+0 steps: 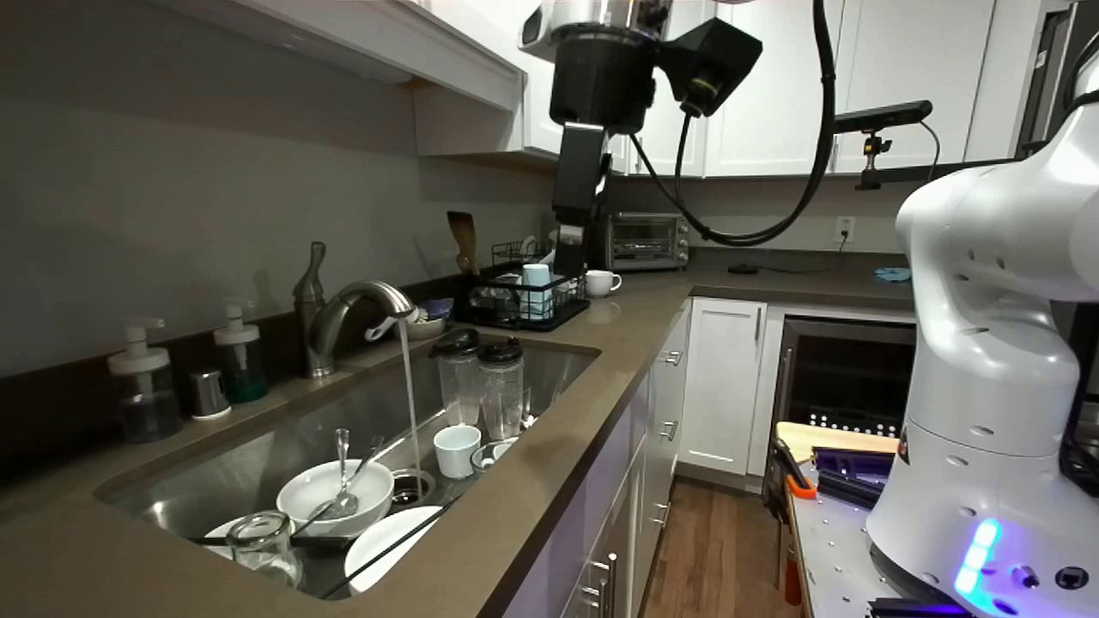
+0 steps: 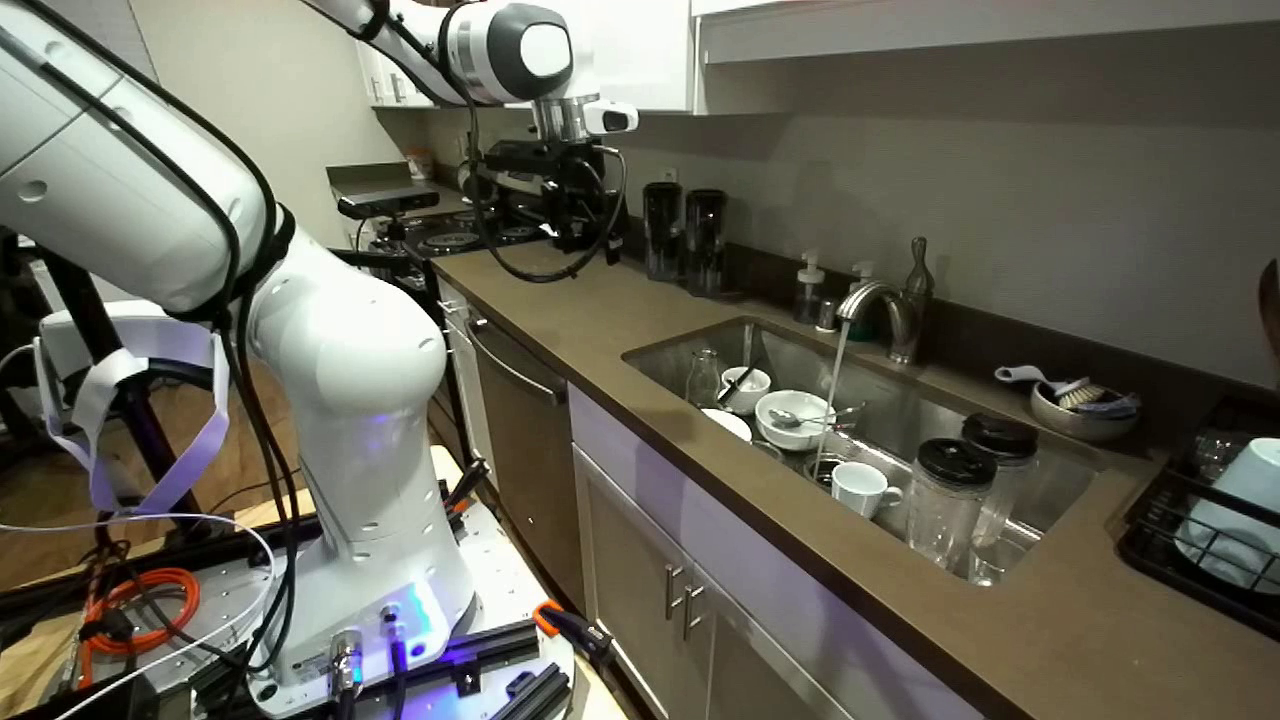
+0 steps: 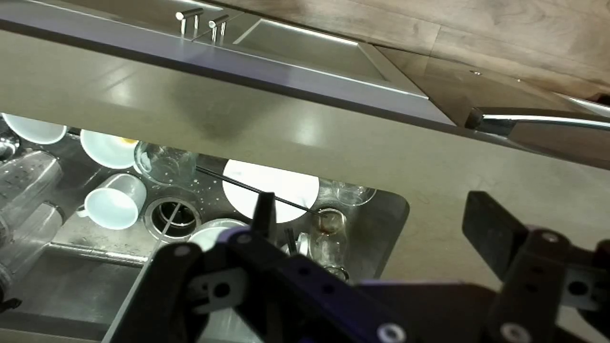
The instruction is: Push the faucet handle downwards
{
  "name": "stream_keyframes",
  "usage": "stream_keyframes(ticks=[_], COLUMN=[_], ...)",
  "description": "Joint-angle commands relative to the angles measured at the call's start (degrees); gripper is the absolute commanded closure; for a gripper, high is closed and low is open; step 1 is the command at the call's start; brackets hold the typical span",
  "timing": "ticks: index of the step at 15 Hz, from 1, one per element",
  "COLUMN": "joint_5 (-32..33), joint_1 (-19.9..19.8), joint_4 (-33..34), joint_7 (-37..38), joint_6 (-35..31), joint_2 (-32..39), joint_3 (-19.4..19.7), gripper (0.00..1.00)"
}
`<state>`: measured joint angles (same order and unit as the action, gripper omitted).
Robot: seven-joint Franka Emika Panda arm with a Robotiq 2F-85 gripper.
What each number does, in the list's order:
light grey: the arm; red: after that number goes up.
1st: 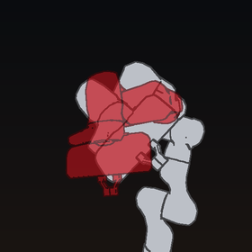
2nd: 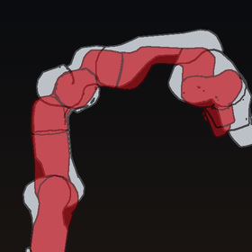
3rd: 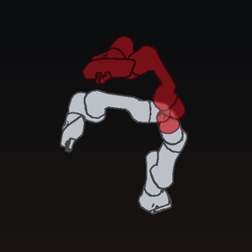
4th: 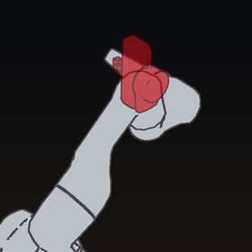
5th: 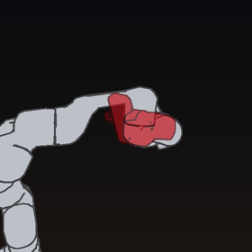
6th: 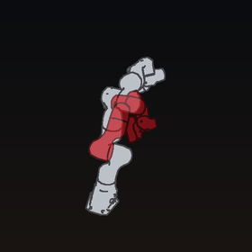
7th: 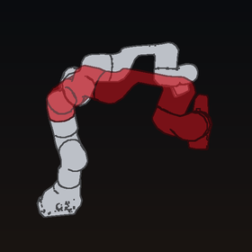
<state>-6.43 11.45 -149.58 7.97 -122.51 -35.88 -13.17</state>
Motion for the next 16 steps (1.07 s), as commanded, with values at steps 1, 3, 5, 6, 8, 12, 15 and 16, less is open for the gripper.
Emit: stream_keyframes(ticks=[1, 3, 5, 6, 8, 12, 15, 16], joint_5=[0.21, 2.49, 3.69, 4.89, 6.38, 8.28, 9.49, 10.25], joint_1=[0.29, -1.49, -3.18, -4.63, -6.86, -11.12, -12.88, -13.45], joint_4=[0.11, 0.77, 2.11, 3.27, 5.22, 11.52, 17.41, 19.44], joint_7=[0.16, 1.32, 1.49, 1.81, 2.29, 4.14, 6.75, 8.38], joint_6=[0.13, -1.89, -4.92, -6.69, -11.44, -21.48, -27.66, -29.73], joint_2=[0.05, 1.01, 2.23, 3.22, 5.58, 14.93, 23.23, 26.17], joint_3=[0.27, -0.28, 0.48, 0.75, 1.50, 2.67, 2.78, 2.67], gripper=[0.00, 0.00, 0.00, 0.00, 0.00, 0.00, 0.00, 0.00])
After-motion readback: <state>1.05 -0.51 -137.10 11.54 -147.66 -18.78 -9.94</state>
